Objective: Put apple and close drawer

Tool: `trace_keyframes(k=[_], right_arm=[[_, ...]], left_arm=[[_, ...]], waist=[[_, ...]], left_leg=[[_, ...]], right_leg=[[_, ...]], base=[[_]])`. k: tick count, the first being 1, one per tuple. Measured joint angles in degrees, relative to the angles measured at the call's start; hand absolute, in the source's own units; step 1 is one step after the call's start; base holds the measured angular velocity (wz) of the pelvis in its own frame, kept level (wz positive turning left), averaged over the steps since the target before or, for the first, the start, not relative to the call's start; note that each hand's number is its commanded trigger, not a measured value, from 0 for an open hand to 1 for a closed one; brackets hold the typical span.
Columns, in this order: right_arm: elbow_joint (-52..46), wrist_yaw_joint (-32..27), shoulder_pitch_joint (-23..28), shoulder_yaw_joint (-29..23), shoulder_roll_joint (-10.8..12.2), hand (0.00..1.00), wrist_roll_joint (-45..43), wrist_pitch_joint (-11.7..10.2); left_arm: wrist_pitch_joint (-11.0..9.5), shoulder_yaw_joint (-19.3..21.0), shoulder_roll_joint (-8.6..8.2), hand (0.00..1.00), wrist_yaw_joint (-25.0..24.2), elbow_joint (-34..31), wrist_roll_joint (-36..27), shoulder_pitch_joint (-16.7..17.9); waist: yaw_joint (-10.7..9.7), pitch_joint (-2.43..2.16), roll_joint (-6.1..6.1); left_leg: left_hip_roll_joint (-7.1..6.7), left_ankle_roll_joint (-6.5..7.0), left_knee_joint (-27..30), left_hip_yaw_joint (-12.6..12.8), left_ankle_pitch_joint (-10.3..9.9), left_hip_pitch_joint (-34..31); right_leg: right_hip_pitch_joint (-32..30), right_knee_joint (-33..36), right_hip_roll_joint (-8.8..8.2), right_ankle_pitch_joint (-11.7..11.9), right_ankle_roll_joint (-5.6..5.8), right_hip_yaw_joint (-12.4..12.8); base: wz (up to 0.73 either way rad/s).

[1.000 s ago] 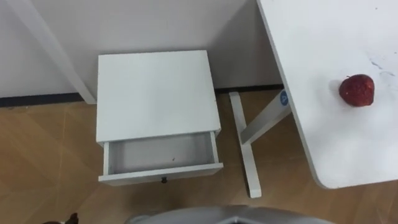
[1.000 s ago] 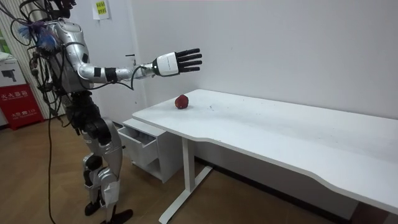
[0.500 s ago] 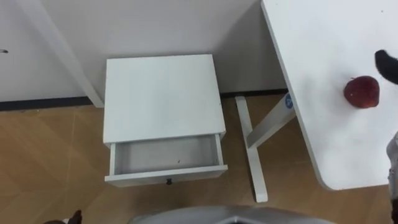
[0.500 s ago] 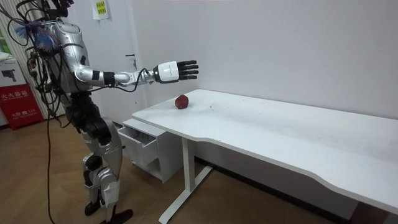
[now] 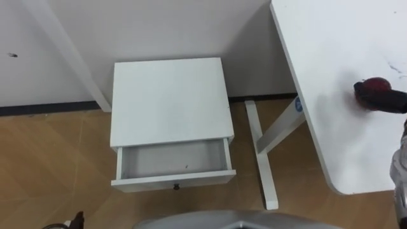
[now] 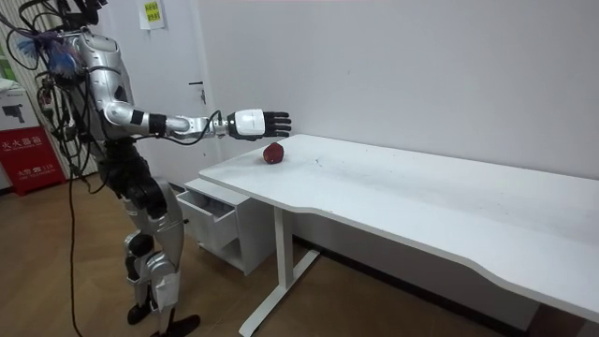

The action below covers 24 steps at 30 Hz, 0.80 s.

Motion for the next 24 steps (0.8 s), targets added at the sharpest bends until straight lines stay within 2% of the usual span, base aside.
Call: trace_keyframes(k=[2, 7, 11, 18, 21, 22, 23, 24], right_arm=[[1.0, 0.0, 0.2, 0.3, 0.0, 0.00, -0.1, -0.1], [6.8, 1.0, 1.5, 5.0, 0.3, 0.00, -0.9, 0.0], [8.4, 2.1, 1.5, 5.0, 0.4, 0.00, -1.2, -0.1], [11.5, 3.9, 0.4, 4.9, 0.5, 0.00, -1.2, -1.1], [13.2, 4.3, -0.9, 4.7, 0.5, 0.00, -1.2, -1.2], [13.6, 4.4, -1.0, 4.5, 0.5, 0.51, -1.1, -1.3], [13.9, 4.5, -1.0, 4.4, 0.5, 0.57, -1.1, -1.5], [15.0, 4.8, -1.4, 4.3, 0.4, 0.78, -1.1, -2.1]], left_arm=[[0.0, 0.0, 0.01, 0.00, 0.0, 0.2, -0.1, 0.1], [0.0, -2.2, 0.04, 0.00, 0.1, 0.5, -0.2, -0.1], [-0.6, -2.3, 0.09, 0.00, 0.1, 1.1, -0.2, -0.1], [-0.7, -3.4, 0.74, 0.00, -0.1, 1.8, -0.1, 0.2], [-0.7, -3.4, 1.17, 0.00, -0.8, 1.8, 0.0, 0.5], [-0.6, -3.4, 1.28, 0.00, -0.9, 1.8, 0.2, 0.5], [-0.6, -3.4, 1.34, 0.00, -1.0, 1.7, 0.3, 0.5], [-0.6, -3.4, 1.44, 0.00, -1.1, 1.7, 0.3, 0.6]], waist=[[0.1, 0.00, -0.06], [0.1, -0.06, -0.30], [0.0, -0.24, -0.61], [-0.1, 0.11, -1.22], [-0.1, 0.09, -1.31], [-0.1, 0.07, -1.26], [-0.1, 0.07, -1.25], [-0.1, 0.06, -1.25]], left_leg=[[-0.06, 0.00, 0.0, 0.0, 0.0, 0.0], [-0.13, -0.01, -0.1, 0.0, 0.0, -0.1], [-0.18, -0.01, -0.3, 0.0, 0.0, 0.0], [-0.06, -0.02, -0.2, -0.3, 0.0, 0.1], [-0.07, 0.00, -0.2, -0.5, 0.0, 0.1], [-0.10, 0.00, -0.2, -0.5, 0.0, 0.1], [-0.11, 0.00, -0.2, -0.5, 0.0, 0.1], [-0.12, 0.01, -0.1, -0.5, 0.0, 0.1]], right_leg=[[0.0, -0.1, 0.03, 0.0, 0.00, 0.0], [0.0, -0.3, 0.03, 0.0, 0.00, -0.1], [0.0, -0.3, 0.00, 0.0, 0.00, -0.1], [0.5, -0.3, 0.04, 0.0, 0.01, -0.4], [0.6, -0.3, 0.04, 0.0, 0.00, -0.4], [0.6, -0.3, 0.04, 0.1, 0.01, -0.4], [0.7, -0.3, 0.04, 0.1, 0.01, -0.4], [0.7, -0.3, 0.02, 0.1, -0.01, -0.6]], base=[[0.00], [0.00], [0.00], [0.02], [0.00], [0.00], [0.00], [0.00]])
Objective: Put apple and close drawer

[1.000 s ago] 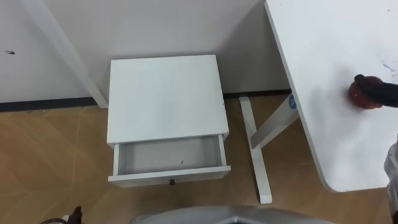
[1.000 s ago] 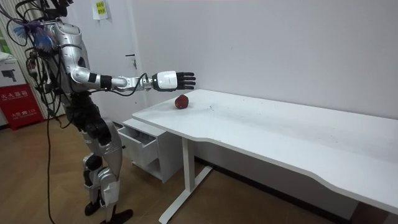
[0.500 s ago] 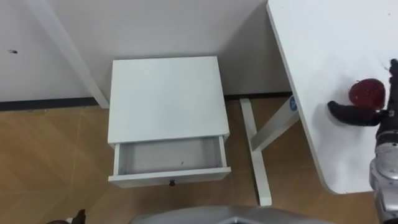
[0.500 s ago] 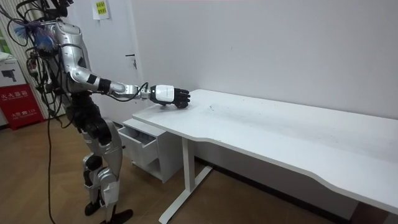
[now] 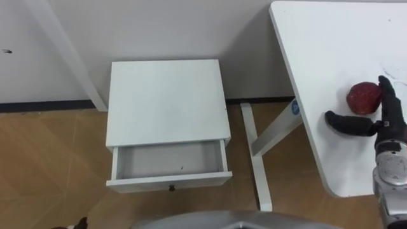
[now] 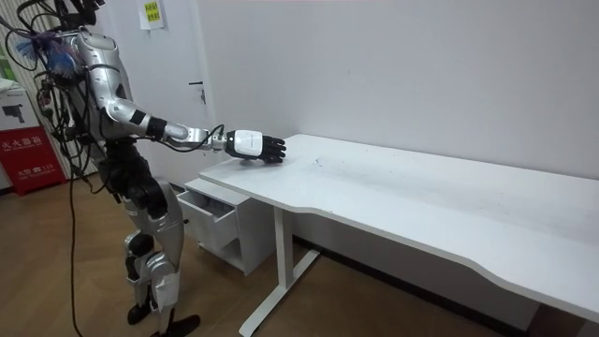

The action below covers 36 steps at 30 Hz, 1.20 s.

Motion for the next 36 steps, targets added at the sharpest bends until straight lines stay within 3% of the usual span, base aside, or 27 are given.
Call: trace_keyframes(k=[1, 11, 15, 25, 27, 36], right_arm=[[1.1, 0.3, -0.8, -0.1, -0.1, 1.00, 0.5, -0.3], [8.1, -0.6, -5.5, -4.3, -0.7, 1.00, -0.7, -0.1], [9.1, -0.5, -6.4, -4.8, -0.8, 1.00, -0.7, 0.1], [8.3, 0.0, -7.4, -3.5, -0.8, 1.00, -1.5, 1.2], [4.6, 1.1, -7.3, -1.1, -0.8, 1.00, -2.5, 1.8], [-12.4, 6.7, -7.2, 12.4, -0.7, 1.00, -14.0, 2.1]], left_arm=[[0.0, 0.0, 0.02, 0.00, 0.0, 0.0, 0.0, 0.1], [0.7, 0.5, -0.01, 0.00, -0.2, 0.0, 0.1, 0.7], [1.7, 0.5, -0.05, 0.00, -0.4, 0.9, 0.2, 0.8], [1.5, 0.5, -0.02, 0.00, -0.5, 0.8, 1.2, 0.4], [1.4, 0.5, -0.07, 0.00, -1.1, 0.8, 1.2, 0.0], [0.3, -3.3, -0.14, 0.00, -1.2, 0.9, 1.4, -3.4]], waist=[[-0.2, -0.01, 0.02], [0.0, -0.23, 0.30], [0.1, -0.74, 0.59], [0.6, -0.47, 0.23], [0.6, 0.11, 0.24], [4.1, 0.24, 0.71]], left_leg=[[0.00, 0.00, 0.1, 0.0, 0.0, 0.0], [-0.07, 0.02, 0.3, -0.9, 0.0, 0.7], [-0.04, -0.01, 0.4, -1.0, 0.0, 0.8], [0.08, 0.01, 0.2, -1.2, 0.0, 0.6], [0.03, 0.01, 0.2, -1.1, 0.0, 0.5], [-0.07, -0.01, 0.8, -1.0, 0.1, -0.5]], right_leg=[[0.1, 0.0, -0.03, 0.0, 0.00, -0.1], [1.2, -0.1, -0.10, 0.1, -0.02, -1.4], [1.3, -0.1, -0.08, 0.0, -0.02, -1.5], [1.0, 0.0, -0.19, 0.0, -0.01, -1.5], [0.9, 0.0, -0.16, 0.0, -0.01, -1.4], [-0.4, -0.1, -0.10, 0.1, -0.03, -1.3]], base=[[0.00], [0.03], [0.01], [0.00], [0.00], [-0.01]])
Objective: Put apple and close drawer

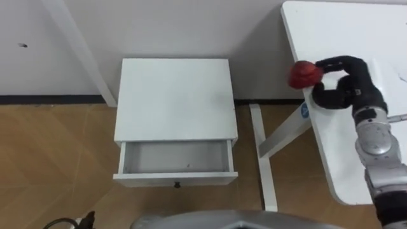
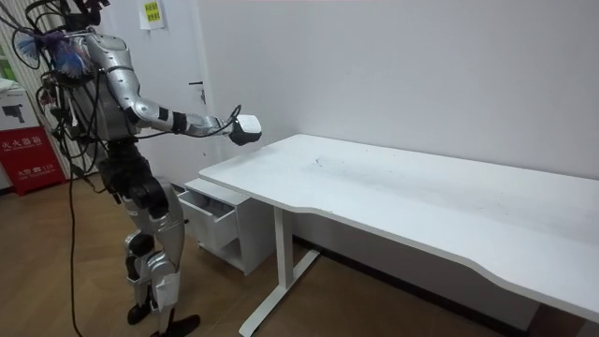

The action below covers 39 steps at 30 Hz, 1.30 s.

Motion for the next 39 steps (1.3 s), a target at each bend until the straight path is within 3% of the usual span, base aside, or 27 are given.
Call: trace_keyframes(k=[6, 17, 23, 30, 36, 37, 38, 39], right_arm=[[-6.1, 4.2, 0.0, 4.2, 0.7, 1.00, -3.4, -0.3], [-10.7, 12.2, -0.2, 7.2, 2.8, 1.00, -3.5, 0.2], [-12.1, 17.1, -0.1, 12.6, 2.8, 1.00, -5.6, 2.5], [-12.9, 20.7, 2.6, 14.8, 2.8, 1.00, -7.5, 3.1], [-12.5, 21.5, 4.5, 14.8, 2.9, 1.00, -7.5, 4.6], [-12.4, 21.7, 4.5, 14.8, 2.9, 0.69, -7.5, 4.7], [-12.4, 21.7, 4.5, 14.8, 2.9, 0.00, -7.5, 4.7], [-12.4, 21.8, 4.5, 14.9, 2.9, 0.00, -7.5, 4.7]], left_arm=[[0.0, -0.2, 0.06, 0.00, 0.1, 0.1, 0.0, 0.1], [0.7, -2.1, -0.14, 0.00, -0.1, 1.4, 2.3, -0.8], [0.7, -2.3, -0.50, 0.00, -0.2, 1.4, 2.3, -1.7], [1.2, -3.5, -0.60, 0.00, -0.5, 2.6, 2.3, -2.0], [2.1, -3.8, -0.61, 0.00, -0.5, 3.6, 2.3, -2.9], [2.1, -3.8, -0.61, 0.00, -0.4, 3.6, 2.3, -3.0], [2.1, -3.8, -0.61, 0.00, -0.4, 3.6, 2.3, -3.1], [2.1, -3.8, -0.61, 0.00, -0.4, 3.6, 2.3, -3.2]], waist=[[1.3, -0.27, 0.54], [3.2, -0.12, 1.46], [4.3, -0.34, 1.13], [4.8, -0.33, 0.39], [4.9, 0.07, -0.13], [5.0, 0.07, -0.12], [5.0, 0.07, -0.11], [5.2, 0.08, -0.09]], left_leg=[[-0.09, 0.01, 0.0, -1.3, 0.0, -0.2], [0.05, 0.01, -0.3, -1.3, 0.0, -0.8], [-0.10, 0.01, -0.6, -1.5, 0.3, -0.7], [-0.19, 0.04, -0.6, -1.8, 0.3, -0.8], [-0.18, 0.03, -0.5, -1.9, 0.3, -1.4], [-0.19, 0.03, -0.4, -1.9, 0.3, -1.7], [-0.19, 0.03, -0.4, -1.9, 0.3, -1.8], [-0.18, 0.03, -0.4, -1.9, 0.3, -1.9]], right_leg=[[0.3, 0.0, -0.20, 0.0, 0.00, -1.1], [0.3, 0.0, -0.13, 0.0, 0.01, -1.5], [0.2, 0.0, -0.24, 0.0, 0.01, -1.6], [0.5, -0.6, -0.41, 0.0, 0.01, -1.7], [0.3, -1.0, -0.33, 0.0, 0.01, -1.8], [0.1, -1.0, -0.33, 0.0, 0.01, -1.9], [0.0, -1.0, -0.33, 0.0, 0.01, -1.9], [-0.2, -0.9, -0.31, 0.0, 0.01, -1.9]], base=[[0.11], [0.01], [0.02], [0.04], [0.00], [0.00], [0.00], [0.00]])
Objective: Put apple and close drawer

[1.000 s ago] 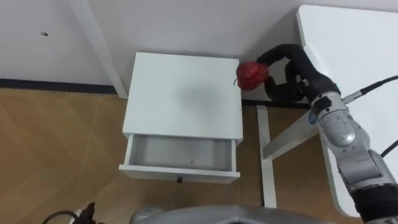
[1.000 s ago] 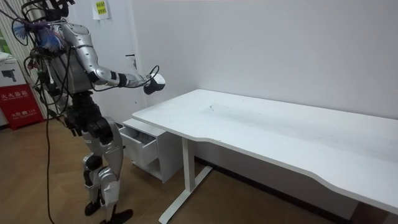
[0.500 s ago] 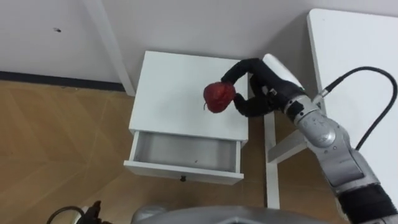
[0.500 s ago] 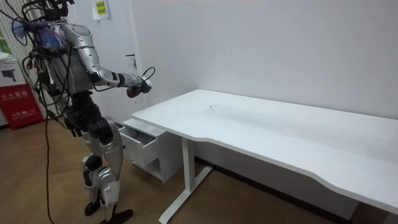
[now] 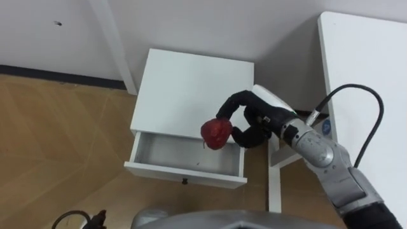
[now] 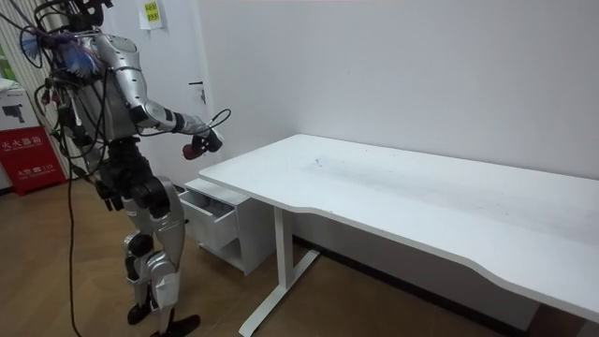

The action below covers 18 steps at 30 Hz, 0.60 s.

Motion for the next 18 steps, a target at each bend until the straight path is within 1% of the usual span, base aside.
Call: trace_keyframes(k=[3, 6, 10, 15, 18], right_arm=[[0.0, 0.2, 0.0, 0.5, 0.3, 0.00, 0.0, 0.3], [0.0, 0.4, 0.0, 1.1, 1.3, 0.00, -1.1, 0.4], [0.0, 0.5, 0.0, 1.9, 2.1, 0.00, -2.2, 0.4], [0.0, 0.5, 0.0, 1.9, 2.2, 0.00, -3.5, 0.4], [0.0, 0.5, 0.3, 1.9, 2.4, 0.00, -4.6, 0.4]], left_arm=[[0.0, 0.0, -0.01, 0.00, 0.0, 0.0, 0.0, -0.3], [0.0, 0.0, -0.01, 0.00, 0.0, 0.0, 0.0, -0.3], [0.0, 0.0, -0.28, 0.00, 0.1, -0.3, 0.0, -0.6], [0.0, 0.0, -0.52, 0.00, 0.2, -0.3, 0.0, -0.5], [0.0, 0.0, -0.96, 0.00, 0.2, -0.7, 0.0, -0.5]], waist=[[0.1, -0.01, -0.01], [0.1, -0.02, 0.01], [-0.1, 0.00, 0.15], [-0.1, -0.08, 0.55], [-0.1, -0.25, 0.91]], left_leg=[[0.00, 0.00, 0.1, 0.0, 0.0, -0.2], [-0.03, 0.00, 0.1, 0.0, 0.0, -0.3], [-0.04, 0.00, 0.2, -0.1, 0.0, -0.4], [-0.04, 0.00, 0.2, -0.1, 0.0, -0.5], [-0.04, 0.00, 0.2, -0.1, 0.0, -0.5]], right_leg=[[-0.1, 0.0, 0.01, 0.0, 0.00, 0.1], [-0.2, 0.0, 0.00, 0.0, 0.00, 0.1], [-0.3, 0.0, -0.06, 0.0, 0.00, 0.0], [-0.2, 0.0, -0.05, 0.0, 0.00, 0.1], [-0.2, 0.0, -0.05, 0.0, 0.00, 0.0]], base=[[0.00], [0.00], [0.03], [0.00], [0.00]])
